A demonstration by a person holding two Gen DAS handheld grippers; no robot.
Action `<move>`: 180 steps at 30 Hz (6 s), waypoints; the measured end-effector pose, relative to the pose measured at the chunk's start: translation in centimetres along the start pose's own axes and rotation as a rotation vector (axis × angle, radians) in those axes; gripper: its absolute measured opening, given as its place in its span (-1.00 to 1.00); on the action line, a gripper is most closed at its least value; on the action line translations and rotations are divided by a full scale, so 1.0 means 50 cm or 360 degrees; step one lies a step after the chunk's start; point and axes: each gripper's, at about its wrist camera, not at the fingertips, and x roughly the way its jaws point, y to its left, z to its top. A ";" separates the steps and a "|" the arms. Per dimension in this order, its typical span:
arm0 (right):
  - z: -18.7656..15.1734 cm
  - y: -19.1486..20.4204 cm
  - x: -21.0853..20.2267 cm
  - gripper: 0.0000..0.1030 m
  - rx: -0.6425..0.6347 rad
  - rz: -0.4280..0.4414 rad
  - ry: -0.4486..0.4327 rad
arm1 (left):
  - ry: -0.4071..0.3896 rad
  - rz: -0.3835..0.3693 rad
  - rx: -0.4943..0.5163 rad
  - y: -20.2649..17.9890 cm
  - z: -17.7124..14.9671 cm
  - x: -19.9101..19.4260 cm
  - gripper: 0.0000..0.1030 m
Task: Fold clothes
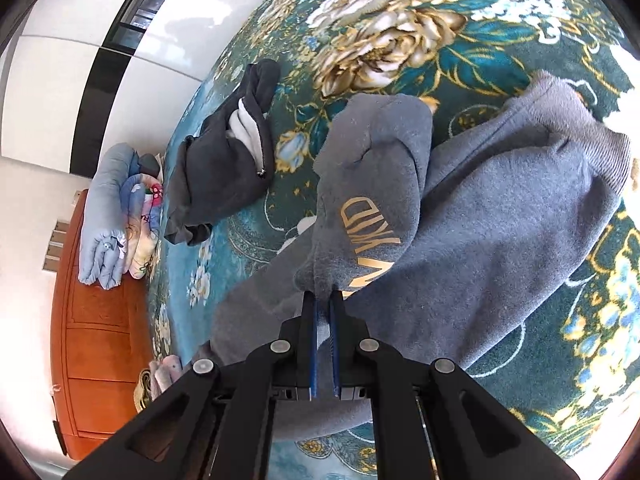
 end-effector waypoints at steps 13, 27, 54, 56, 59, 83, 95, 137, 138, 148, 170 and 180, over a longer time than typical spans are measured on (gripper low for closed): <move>-0.009 -0.014 0.032 -0.89 0.0031 -0.0099 0.0060 | 0.0096 -0.0017 0.0108 -0.033 0.008 0.107 0.35; 0.008 -0.017 0.043 -0.89 0.0083 -0.0199 0.0053 | 0.0148 -0.0086 -0.0036 -0.014 0.076 0.179 -0.14; 0.031 0.046 -0.090 -0.89 -0.0042 0.0008 -0.0191 | 0.0002 0.0079 0.0223 -0.043 -0.003 0.003 -0.90; 0.012 0.005 -0.059 -0.89 0.0023 -0.0091 -0.0125 | 0.0093 0.0182 0.0115 0.017 -0.020 0.040 -0.90; -0.013 -0.045 -0.022 -0.89 0.0130 -0.0162 -0.0054 | 0.0137 0.0212 0.0041 0.052 -0.027 0.051 -0.90; -0.031 0.006 -0.048 -0.83 -0.0013 -0.0356 -0.0045 | 0.0047 0.0236 -0.0091 0.098 0.011 0.071 0.39; -0.087 0.231 0.031 -0.66 -0.0608 -0.0445 -0.0036 | 0.0109 -0.0076 -0.0253 0.141 0.017 0.111 -0.04; -0.218 0.202 -0.058 -0.66 -0.0610 -0.0246 -0.0016 | -0.0143 0.0256 0.0378 -0.133 0.036 -0.045 0.48; -0.219 0.182 -0.083 -0.66 -0.0582 -0.0248 -0.0050 | -0.0108 0.0224 0.0407 -0.156 0.016 -0.035 0.48; -0.203 0.067 -0.221 -0.65 -0.0394 -0.0313 -0.0264 | 0.0254 0.0061 0.0592 -0.379 -0.208 0.167 0.56; -0.046 0.226 0.218 -0.11 -0.0748 -0.0716 0.0085 | 0.0207 0.0275 0.0568 -0.315 -0.187 0.276 0.57; 0.010 0.173 0.284 -0.11 -0.0625 -0.0914 0.0085 | 0.0216 0.0280 0.0608 -0.317 -0.178 0.294 0.58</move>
